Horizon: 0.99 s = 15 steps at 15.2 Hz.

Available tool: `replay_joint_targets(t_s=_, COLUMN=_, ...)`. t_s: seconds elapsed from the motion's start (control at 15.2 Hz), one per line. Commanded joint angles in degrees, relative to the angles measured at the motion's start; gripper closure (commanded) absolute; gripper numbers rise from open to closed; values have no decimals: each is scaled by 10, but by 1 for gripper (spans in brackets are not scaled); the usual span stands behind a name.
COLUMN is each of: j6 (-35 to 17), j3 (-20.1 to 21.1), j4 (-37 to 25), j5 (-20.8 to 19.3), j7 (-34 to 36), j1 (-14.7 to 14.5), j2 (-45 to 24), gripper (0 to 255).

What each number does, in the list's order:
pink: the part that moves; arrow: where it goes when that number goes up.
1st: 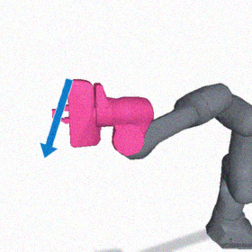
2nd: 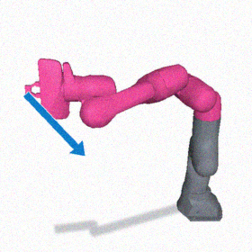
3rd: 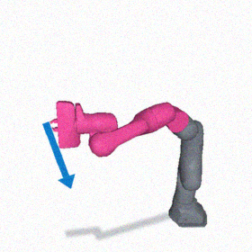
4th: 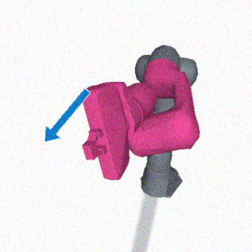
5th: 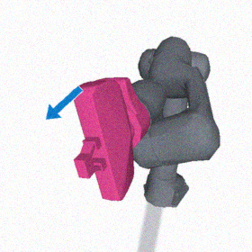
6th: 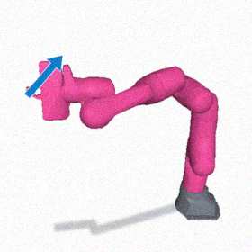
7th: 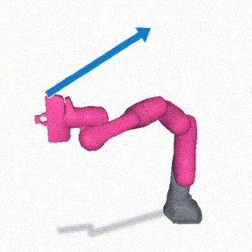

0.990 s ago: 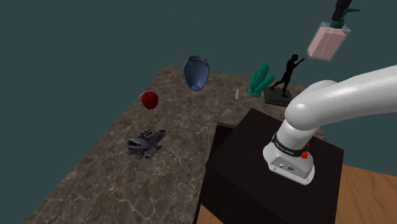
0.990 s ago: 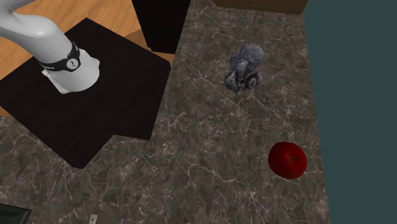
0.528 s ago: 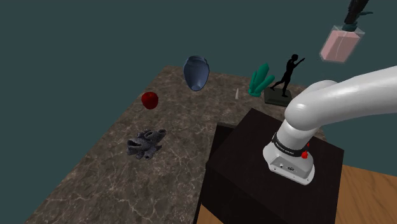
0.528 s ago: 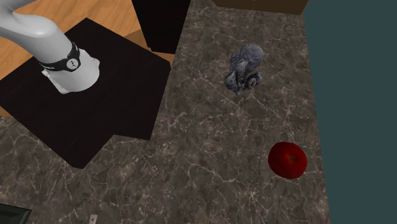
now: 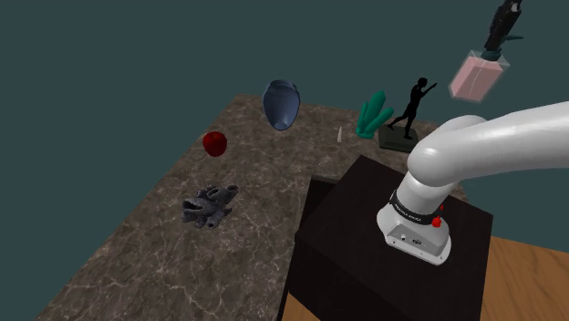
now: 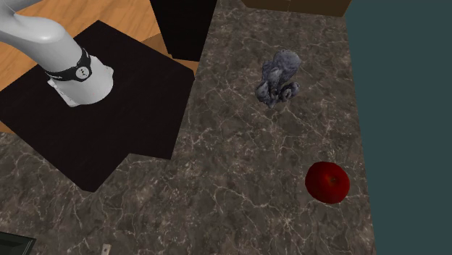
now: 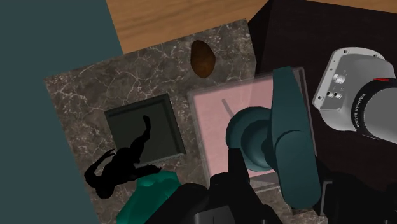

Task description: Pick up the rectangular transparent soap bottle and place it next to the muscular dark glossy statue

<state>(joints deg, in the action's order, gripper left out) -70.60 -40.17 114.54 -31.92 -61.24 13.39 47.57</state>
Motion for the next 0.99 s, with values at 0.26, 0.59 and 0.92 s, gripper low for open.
replay_joint_targets(t_s=0.26, j6=-35, j3=-11, j4=55, j5=-13, j7=10, j1=8, j2=22, gripper=255)
replay_joint_targets(t_s=0.59, j6=-64, j3=-23, j4=98, j5=-25, j7=18, j1=15, j2=37, gripper=255)
replay_joint_targets(t_s=0.92, j6=-93, j3=-37, j4=139, j5=-38, j7=25, j1=21, j2=50, gripper=255)
